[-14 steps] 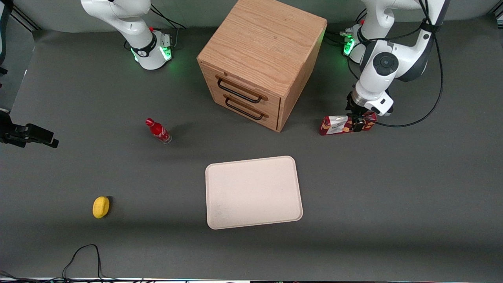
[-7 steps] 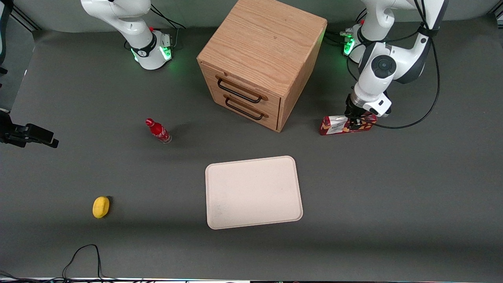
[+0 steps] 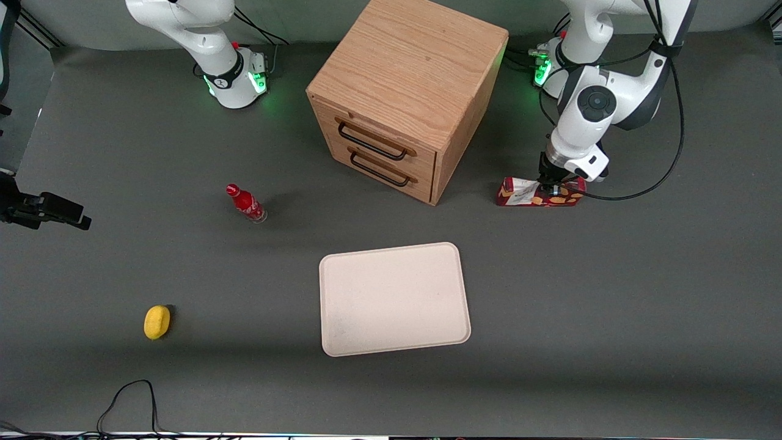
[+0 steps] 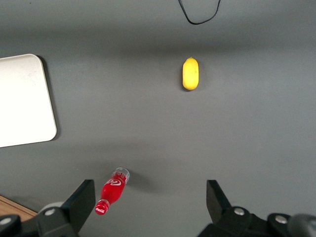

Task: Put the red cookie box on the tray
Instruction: 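Lower the left gripper and close it on the cookie box end, then lift the cookie box with the left gripper toward the white tray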

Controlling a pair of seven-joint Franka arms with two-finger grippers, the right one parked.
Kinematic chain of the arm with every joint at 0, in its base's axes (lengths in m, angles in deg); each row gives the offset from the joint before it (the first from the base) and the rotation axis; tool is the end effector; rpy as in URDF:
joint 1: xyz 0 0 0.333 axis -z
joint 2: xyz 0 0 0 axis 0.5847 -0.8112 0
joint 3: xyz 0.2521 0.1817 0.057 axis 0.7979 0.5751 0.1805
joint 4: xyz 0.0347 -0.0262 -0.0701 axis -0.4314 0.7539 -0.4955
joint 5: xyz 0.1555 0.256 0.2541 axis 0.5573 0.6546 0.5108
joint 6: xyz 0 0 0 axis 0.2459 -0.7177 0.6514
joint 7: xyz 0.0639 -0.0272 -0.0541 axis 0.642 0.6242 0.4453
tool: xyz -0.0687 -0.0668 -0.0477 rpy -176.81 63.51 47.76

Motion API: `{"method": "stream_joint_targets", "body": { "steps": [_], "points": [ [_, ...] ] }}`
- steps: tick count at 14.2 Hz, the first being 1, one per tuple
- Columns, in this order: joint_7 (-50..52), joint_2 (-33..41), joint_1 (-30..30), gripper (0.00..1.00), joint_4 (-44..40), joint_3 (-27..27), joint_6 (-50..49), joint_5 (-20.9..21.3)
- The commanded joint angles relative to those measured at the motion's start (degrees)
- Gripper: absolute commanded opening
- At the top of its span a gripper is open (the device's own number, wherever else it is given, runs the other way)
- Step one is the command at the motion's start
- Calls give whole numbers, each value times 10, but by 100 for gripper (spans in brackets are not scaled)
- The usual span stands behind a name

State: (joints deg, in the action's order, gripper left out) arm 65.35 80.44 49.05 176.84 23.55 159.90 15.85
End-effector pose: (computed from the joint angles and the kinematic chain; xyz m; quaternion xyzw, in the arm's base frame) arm 0.3964 -0.1448 0.2451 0.6941 0.7197 0.0126 0.0092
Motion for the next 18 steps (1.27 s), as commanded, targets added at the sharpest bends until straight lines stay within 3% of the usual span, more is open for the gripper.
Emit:
{"method": "stream_joint_targets", "body": {
  "steps": [1, 3, 12, 15, 18],
  "points": [
    [14, 15, -2, 0, -9, 1, -27, 14],
    [14, 27, -3, 0, -56, 3, -103, 14],
    [-19, 38, -10, 0, -457, 32, -573, 14],
    [-37, 36, -10, 0, -565, 33, -654, 12],
    [-73, 22, -10, 0, -609, 33, -661, 12]
  ]
}}
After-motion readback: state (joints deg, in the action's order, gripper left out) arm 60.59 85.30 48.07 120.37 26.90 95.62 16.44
